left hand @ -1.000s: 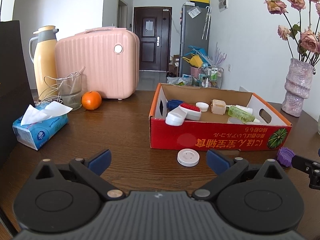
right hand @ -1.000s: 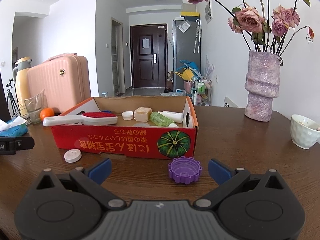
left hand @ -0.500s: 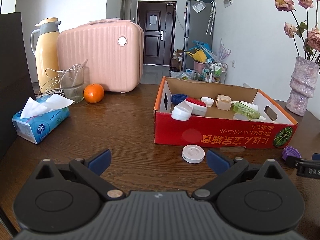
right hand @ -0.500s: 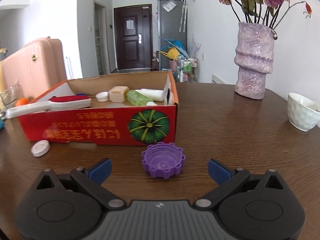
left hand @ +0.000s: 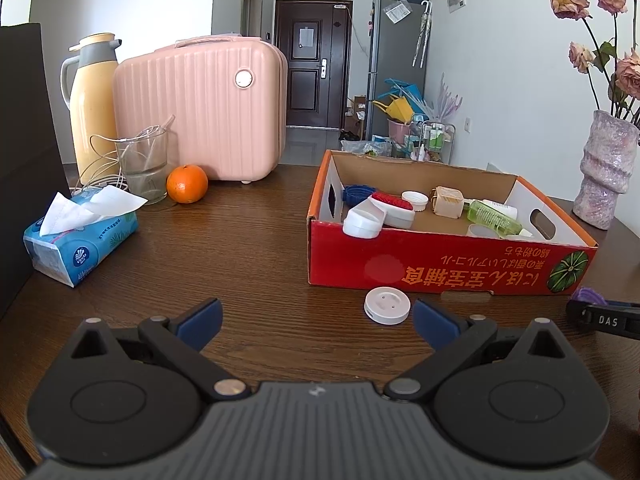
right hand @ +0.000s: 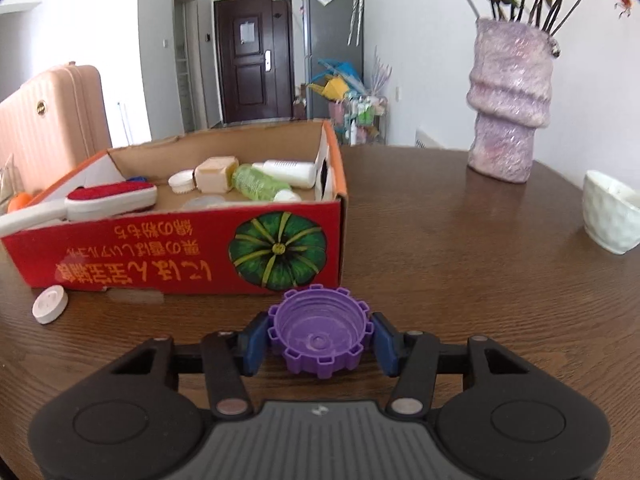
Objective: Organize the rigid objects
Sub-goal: 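Close the left tool on the white round cap and lift it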
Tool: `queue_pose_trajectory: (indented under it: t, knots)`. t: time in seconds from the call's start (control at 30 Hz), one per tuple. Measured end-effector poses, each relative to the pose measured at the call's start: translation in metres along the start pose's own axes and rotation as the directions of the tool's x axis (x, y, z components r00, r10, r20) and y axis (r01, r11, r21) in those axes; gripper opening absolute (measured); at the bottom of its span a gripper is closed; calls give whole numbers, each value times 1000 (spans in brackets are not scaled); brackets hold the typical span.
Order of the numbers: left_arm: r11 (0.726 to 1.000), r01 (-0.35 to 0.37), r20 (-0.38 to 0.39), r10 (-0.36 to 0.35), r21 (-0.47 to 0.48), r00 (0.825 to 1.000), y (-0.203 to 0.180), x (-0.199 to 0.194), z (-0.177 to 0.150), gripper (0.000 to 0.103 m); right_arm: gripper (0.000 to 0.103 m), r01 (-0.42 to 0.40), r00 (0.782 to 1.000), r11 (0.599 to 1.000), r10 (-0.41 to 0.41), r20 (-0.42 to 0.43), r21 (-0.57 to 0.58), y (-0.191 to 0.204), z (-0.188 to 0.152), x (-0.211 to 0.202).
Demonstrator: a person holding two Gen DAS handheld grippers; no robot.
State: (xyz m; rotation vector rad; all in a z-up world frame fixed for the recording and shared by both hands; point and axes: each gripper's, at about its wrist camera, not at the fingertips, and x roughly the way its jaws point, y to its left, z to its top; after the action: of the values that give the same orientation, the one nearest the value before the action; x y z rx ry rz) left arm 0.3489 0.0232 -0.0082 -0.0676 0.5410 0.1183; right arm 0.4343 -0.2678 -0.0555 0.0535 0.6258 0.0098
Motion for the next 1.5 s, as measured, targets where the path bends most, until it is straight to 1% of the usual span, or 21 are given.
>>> queue_pose_trajectory:
  t: [0.17, 0.33, 0.53, 0.7, 1.0, 1.23, 1.43, 1.5]
  knots:
    - [1000, 2, -4, -2, -2, 1000, 0, 1, 0, 103, 53, -16, 998, 1000, 16, 60, 10, 0, 0, -14]
    - [1000, 5, -12, -5, 2, 1000, -1, 3, -1, 103, 53, -54, 992, 998, 52, 119, 18, 1, 0, -27]
    - [1000, 30, -42, -30, 1, 999, -3, 11, -3, 103, 53, -76, 985, 997, 73, 158, 13, 6, -1, -37]
    - [999, 40, -71, -39, 13, 997, -9, 22, -6, 103, 53, -78, 982, 997, 74, 175, 18, 7, -1, -41]
    - [1000, 24, -118, -23, 11, 993, -20, 49, -3, 103, 53, -76, 979, 997, 68, 192, 33, 5, -1, -43]
    - [1000, 2, -125, 2, 30, 992, -31, 67, 1, 103, 53, -76, 979, 997, 68, 194, 34, 5, -1, -42]
    - [998, -33, -126, 39, 51, 991, -40, 85, 5, 103, 53, -77, 979, 996, 68, 194, 40, 4, 0, -42]
    - [998, -32, -133, 40, 58, 990, -43, 91, 6, 103, 53, -77, 979, 996, 67, 194, 42, 4, 0, -42]
